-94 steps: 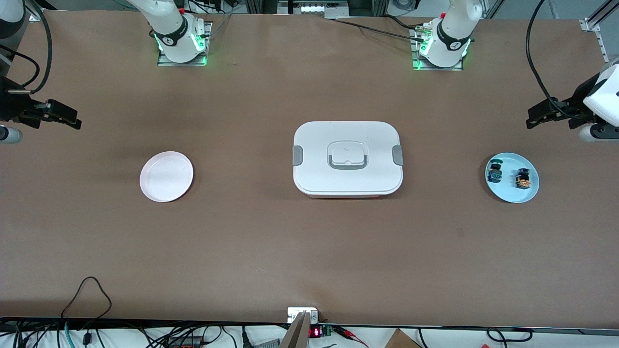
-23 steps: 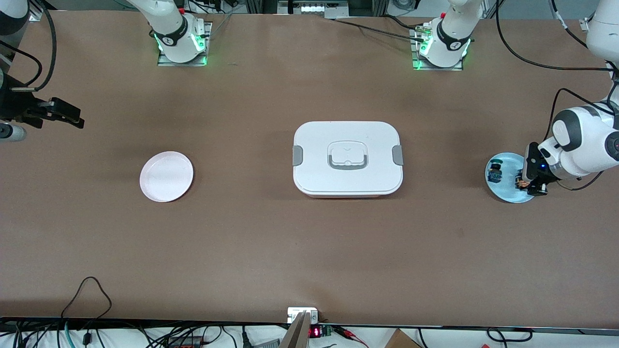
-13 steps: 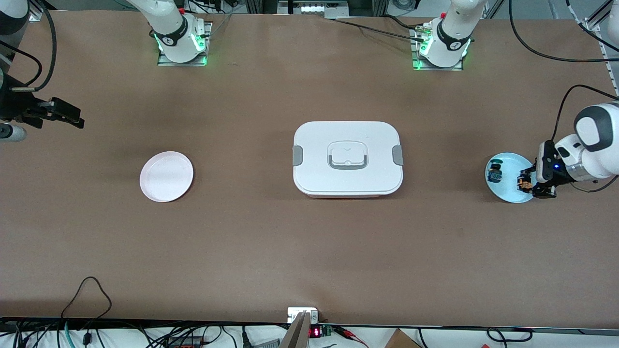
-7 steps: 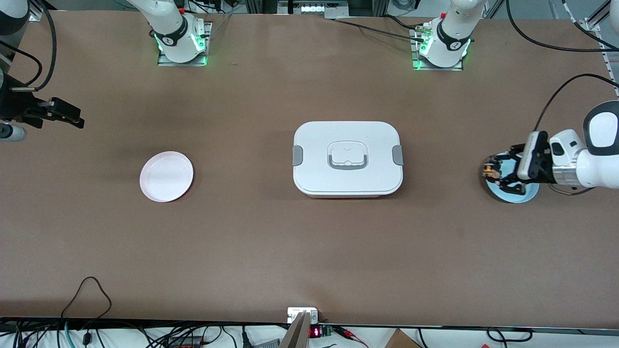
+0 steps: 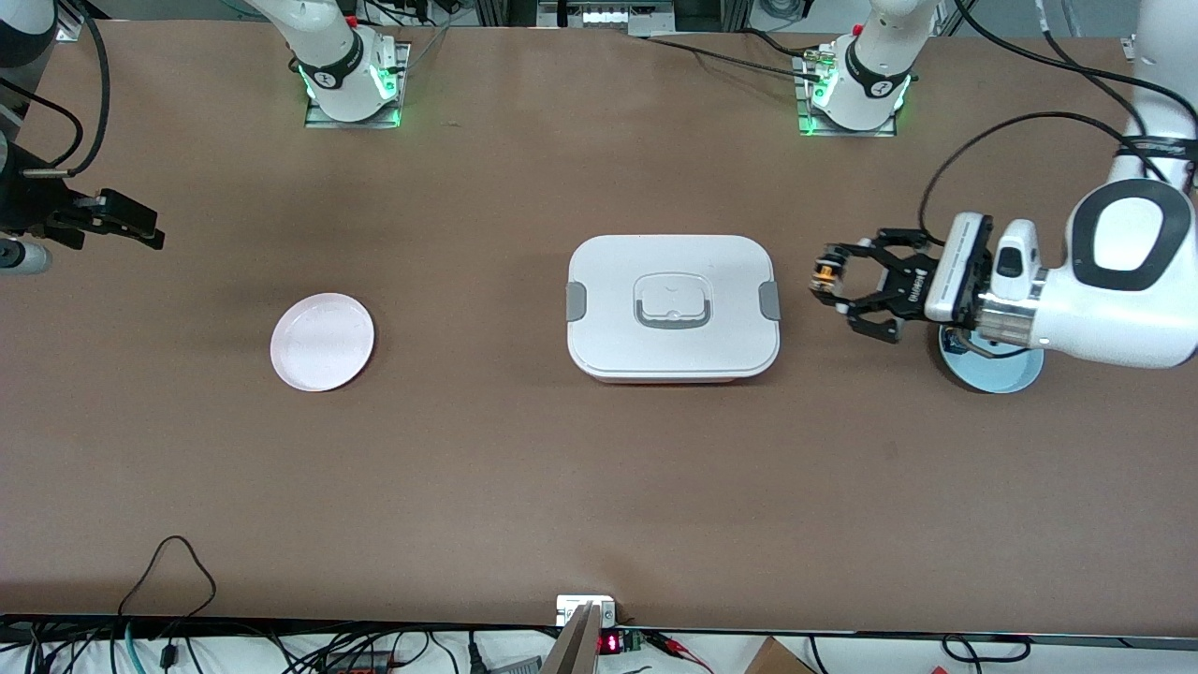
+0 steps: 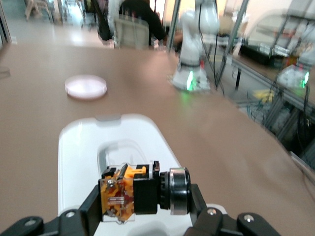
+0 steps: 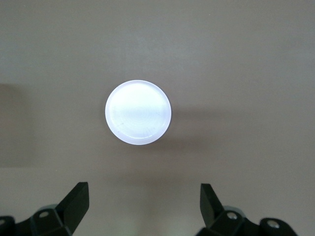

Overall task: Transfer orange switch to right arm and place
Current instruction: 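Carry the switch with the left gripper while the right gripper reaches over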

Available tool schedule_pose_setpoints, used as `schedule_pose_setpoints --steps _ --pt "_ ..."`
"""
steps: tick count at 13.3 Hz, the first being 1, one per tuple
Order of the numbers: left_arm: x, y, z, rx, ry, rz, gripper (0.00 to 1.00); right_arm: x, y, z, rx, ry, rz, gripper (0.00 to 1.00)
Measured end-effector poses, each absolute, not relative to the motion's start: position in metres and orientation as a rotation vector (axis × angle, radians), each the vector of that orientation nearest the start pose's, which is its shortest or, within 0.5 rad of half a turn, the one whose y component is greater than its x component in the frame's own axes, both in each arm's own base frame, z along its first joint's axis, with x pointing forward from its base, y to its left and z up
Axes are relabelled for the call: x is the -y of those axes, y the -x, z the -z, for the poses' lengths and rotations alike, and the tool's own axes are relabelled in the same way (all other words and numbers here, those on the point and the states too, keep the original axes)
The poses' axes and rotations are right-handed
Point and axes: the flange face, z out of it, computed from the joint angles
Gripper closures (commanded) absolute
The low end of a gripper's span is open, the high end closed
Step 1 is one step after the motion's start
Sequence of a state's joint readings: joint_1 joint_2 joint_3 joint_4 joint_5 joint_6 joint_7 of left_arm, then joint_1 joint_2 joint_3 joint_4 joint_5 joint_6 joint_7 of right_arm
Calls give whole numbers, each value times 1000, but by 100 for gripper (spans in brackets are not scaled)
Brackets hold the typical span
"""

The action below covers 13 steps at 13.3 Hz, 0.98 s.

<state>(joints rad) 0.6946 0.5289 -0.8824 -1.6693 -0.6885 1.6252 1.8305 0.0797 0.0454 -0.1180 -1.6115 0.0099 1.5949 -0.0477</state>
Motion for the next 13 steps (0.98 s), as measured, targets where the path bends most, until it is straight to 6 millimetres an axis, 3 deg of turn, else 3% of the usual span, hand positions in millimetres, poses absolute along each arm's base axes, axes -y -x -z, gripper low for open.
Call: schedule_pose_setpoints --steps 5,7,10,13 --pt "173 -613 -422 1451 -1185 -744 100 16 -566 -585 8 3072 -108 0" --pt "204 -608 -432 1408 -1185 -792 100 6 -564 -585 67 2961 -117 0" --pt "259 -589 -435 1330 -1224 -853 100 -19 -564 -583 157 2775 -129 0" --pt "282 -579 -439 1286 -1251 -885 100 -55 -573 -556 130 2428 -249 0"
